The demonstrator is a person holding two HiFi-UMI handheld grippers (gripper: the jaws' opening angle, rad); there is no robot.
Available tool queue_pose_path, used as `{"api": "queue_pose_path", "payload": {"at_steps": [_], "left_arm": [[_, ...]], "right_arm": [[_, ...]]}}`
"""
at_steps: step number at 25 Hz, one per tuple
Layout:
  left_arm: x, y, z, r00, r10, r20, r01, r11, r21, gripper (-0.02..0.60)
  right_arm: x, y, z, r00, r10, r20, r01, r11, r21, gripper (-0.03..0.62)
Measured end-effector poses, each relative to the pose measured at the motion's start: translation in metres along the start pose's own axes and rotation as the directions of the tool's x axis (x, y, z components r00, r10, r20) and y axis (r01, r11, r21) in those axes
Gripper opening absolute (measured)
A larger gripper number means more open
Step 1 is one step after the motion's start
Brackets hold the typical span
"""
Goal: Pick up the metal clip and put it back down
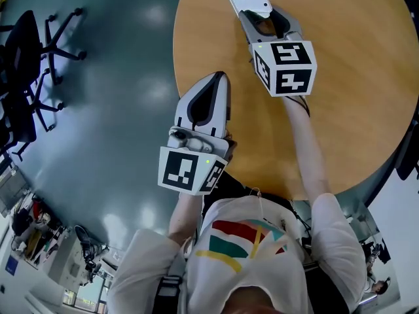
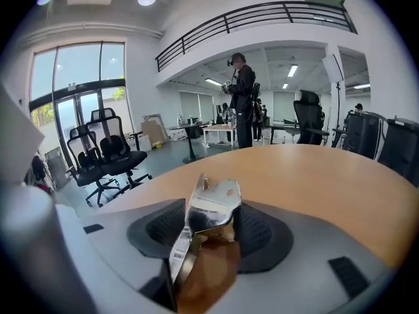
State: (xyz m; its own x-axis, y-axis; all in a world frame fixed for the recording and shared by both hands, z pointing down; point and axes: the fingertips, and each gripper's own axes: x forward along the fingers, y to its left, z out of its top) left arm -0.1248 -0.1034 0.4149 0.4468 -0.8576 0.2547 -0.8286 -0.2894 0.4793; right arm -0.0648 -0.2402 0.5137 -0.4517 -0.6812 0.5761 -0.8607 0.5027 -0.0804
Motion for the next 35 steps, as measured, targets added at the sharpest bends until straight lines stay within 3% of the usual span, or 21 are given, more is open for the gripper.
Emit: {"api": "queue_pose_path", "payload": {"at_steps": [2, 6, 15, 17, 20, 24, 27, 28, 30, 33, 35], "left_arm": [[-0.002, -0.001, 0.001, 1.0, 0.003, 0.002, -0.003, 1.0, 0.001, 0.043], [-0.007, -0.004, 0.006, 1.0, 0.008, 0.01, -0.008, 1.0, 0.006, 0.043], [-0.016, -0.009, 0.015, 1.0, -0.001, 0.031, 0.001, 1.0, 0.017, 0.043], [-0.021, -0.014, 0.023, 0.999, -0.01, 0.04, 0.009, 1.0, 0.027, 0.043], [-0.029, -0.021, 0.041, 0.997, -0.031, 0.065, 0.028, 0.998, 0.048, 0.043], [-0.033, -0.036, 0.088, 0.987, -0.095, 0.13, 0.081, 0.991, 0.11, 0.043], [-0.037, -0.06, 0.131, 0.972, -0.154, 0.18, 0.127, 0.98, 0.153, 0.043], [-0.041, -0.07, 0.14, 0.968, -0.165, 0.188, 0.136, 0.978, 0.155, 0.043], [-0.05, -0.09, 0.154, 0.965, -0.183, 0.187, 0.156, 0.976, 0.149, 0.043], [-0.062, -0.127, 0.171, 0.954, -0.237, 0.183, 0.211, 0.965, 0.153, 0.043], [-0.064, -0.161, 0.186, 0.935, -0.3, 0.19, 0.266, 0.946, 0.186, 0.043]], "right_arm": [[0.0, 0.004, 0.0, 1.0, -0.029, 0.0, 0.029, 0.999, -0.046, 0.239], [-0.004, 0.005, 0.003, 0.997, -0.07, 0.014, 0.071, 0.994, -0.087, 0.239], [-0.023, -0.03, 0.014, 0.984, -0.172, 0.041, 0.173, 0.985, -0.023, 0.239], [-0.034, -0.027, 0.027, 0.985, -0.155, 0.07, 0.156, 0.988, -0.013, 0.239], [-0.053, -0.007, 0.052, 0.989, -0.066, 0.13, 0.06, 0.997, 0.044, 0.239], [-0.087, 0.019, 0.103, 0.973, 0.014, 0.232, -0.026, 0.998, 0.052, 0.239], [-0.138, 0.037, 0.157, 0.93, 0.075, 0.36, -0.089, 0.996, 0.024, 0.236], [-0.161, 0.042, 0.172, 0.913, 0.072, 0.402, -0.082, 0.997, 0.008, 0.197], [-0.21, 0.053, 0.198, 0.869, 0.054, 0.493, -0.043, 0.998, -0.034, 0.014], [-0.292, 0.066, 0.225, 0.79, 0.032, 0.612, 0.021, 0.997, -0.081, 0.012], [-0.346, 0.066, 0.237, 0.731, 0.005, 0.682, 0.066, 0.995, -0.077, 0.012]]}}
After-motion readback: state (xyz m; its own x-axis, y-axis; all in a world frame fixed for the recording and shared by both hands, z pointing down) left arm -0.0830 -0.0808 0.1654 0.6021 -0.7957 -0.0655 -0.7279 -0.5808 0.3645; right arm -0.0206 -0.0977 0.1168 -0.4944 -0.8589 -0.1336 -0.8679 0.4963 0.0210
